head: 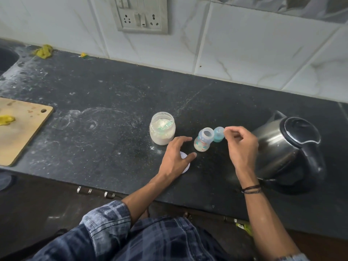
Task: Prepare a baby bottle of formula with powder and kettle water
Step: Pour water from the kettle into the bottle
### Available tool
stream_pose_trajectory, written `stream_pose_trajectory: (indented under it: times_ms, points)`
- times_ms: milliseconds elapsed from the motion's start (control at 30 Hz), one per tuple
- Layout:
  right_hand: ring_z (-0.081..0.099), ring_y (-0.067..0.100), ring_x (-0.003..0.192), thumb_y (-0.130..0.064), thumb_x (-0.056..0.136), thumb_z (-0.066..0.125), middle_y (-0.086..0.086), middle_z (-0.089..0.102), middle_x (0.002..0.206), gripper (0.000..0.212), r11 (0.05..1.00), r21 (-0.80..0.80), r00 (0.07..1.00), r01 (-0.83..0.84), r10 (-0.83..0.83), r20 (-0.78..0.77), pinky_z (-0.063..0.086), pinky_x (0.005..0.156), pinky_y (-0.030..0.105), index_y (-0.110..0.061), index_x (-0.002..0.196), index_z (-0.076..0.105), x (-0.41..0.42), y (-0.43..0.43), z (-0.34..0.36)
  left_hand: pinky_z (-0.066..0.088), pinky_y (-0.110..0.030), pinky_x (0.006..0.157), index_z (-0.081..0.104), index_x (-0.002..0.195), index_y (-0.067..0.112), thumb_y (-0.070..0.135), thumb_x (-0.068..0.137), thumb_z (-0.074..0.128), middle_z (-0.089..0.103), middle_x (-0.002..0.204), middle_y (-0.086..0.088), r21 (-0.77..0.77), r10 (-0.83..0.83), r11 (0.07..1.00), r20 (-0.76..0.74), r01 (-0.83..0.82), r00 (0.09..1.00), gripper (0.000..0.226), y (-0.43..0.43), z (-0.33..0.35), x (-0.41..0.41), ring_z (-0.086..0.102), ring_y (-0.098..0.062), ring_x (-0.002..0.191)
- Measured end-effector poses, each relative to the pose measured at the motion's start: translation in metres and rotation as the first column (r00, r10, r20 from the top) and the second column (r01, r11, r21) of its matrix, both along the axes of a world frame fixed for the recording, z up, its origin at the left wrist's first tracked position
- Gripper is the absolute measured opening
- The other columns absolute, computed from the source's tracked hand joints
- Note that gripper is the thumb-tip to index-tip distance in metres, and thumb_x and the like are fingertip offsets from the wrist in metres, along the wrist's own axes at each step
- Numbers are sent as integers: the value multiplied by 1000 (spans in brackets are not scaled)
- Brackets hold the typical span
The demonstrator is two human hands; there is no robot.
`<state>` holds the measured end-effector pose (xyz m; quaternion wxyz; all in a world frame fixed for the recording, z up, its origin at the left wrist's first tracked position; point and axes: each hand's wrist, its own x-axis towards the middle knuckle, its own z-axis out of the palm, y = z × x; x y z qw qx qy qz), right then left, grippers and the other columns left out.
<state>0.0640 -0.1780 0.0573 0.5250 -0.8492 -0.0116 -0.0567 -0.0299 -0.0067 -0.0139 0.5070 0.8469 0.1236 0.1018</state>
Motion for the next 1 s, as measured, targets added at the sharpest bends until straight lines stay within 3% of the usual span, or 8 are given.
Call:
stream_pose_trajectory:
  times_ms: [100,267,433,533,667,800,1000]
  points:
    - [65,8,78,-20,89,72,-4,73,88,7,998,-61,1000,30,-30,2,52,74,22,-21,94,76,0,-10,-11,30,-16,108,55,139,18,28,85,80,54,139,8,5,-12,1000,22,12,1000,60,-7,5,14,44,-4,128]
    - [63,-2,76,-18,88,73,-5,72,89,10,989,-150,999,13,-17,-31,44,70,6,-20,98,76,0,-18,-27,30,-19,109,50,144,17,30,83,83,51,144,4,-35,-26,999,15,26,1000,71,-20,14,36,44,-6,131]
    - [66,3,79,-21,89,75,-5,72,88,8,985,-172,998,-23,14,-55,52,76,24,-21,97,76,-8,-25,-32,34,-23,108,49,145,17,30,81,84,52,144,2,-72,-25,997,-45,22,999,74,-26,10,48,46,-13,132]
    - [65,3,79,-19,89,74,-6,72,87,6,988,-151,998,-42,34,-59,53,75,19,-21,95,76,-14,-30,-31,42,-34,110,50,144,18,29,81,85,55,141,1,-95,-20,995,-59,15,998,73,-29,9,51,52,-15,128]
    - [64,2,84,-17,91,74,-8,72,88,6,988,-134,997,-80,79,-9,52,72,13,-20,95,76,-28,-38,-19,46,-37,110,51,144,21,26,81,83,58,139,4,-153,-10,988,-77,-2,997,71,-29,7,54,57,-13,125]
    - [66,9,82,-13,93,74,-5,71,89,6,988,-105,986,-116,127,108,51,72,12,-15,98,76,-46,-57,1,50,-34,104,58,135,27,27,77,83,65,129,12,-179,12,983,-74,-25,997,64,-30,6,55,62,-6,116]
    - [70,11,84,-12,92,75,-6,73,89,5,991,-89,990,-104,111,88,57,76,27,-14,96,77,-57,-93,10,46,-9,90,64,126,28,16,79,86,69,121,15,-242,19,970,-21,-23,1000,53,-38,13,55,64,3,108]
